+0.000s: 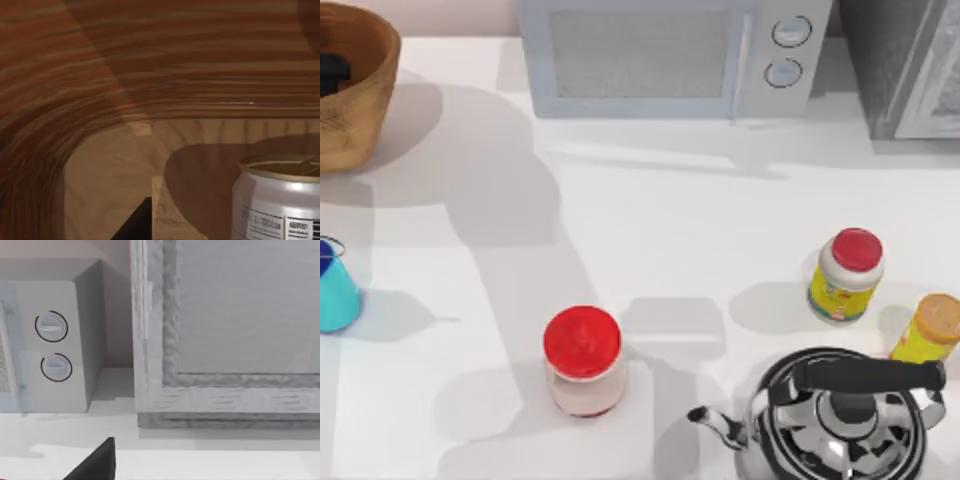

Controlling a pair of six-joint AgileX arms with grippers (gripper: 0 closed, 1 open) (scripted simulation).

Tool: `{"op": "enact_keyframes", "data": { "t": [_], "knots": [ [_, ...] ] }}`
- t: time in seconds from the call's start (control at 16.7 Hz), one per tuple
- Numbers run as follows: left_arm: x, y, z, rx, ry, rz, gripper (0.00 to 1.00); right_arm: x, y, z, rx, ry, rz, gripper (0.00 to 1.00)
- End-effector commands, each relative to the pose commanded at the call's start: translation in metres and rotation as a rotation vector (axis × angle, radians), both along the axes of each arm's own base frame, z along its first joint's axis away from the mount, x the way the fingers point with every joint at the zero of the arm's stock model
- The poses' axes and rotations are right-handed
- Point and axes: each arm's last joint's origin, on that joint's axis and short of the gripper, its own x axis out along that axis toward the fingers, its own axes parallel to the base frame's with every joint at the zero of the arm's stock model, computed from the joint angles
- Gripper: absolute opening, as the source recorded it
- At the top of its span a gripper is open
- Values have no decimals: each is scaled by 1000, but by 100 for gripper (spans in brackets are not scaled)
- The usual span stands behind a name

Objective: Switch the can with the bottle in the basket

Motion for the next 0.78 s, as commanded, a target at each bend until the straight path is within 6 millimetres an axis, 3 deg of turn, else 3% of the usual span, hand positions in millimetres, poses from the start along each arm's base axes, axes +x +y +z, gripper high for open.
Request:
{"op": "enact_keyframes", "data": {
  "t": [0.42,0.78],
  "knots": [
    [0,0,0,0,0,0,2,0,0,0,0,0,0,100],
    [0,0,0,0,0,0,0,0,0,0,0,0,0,100]
  ]
}}
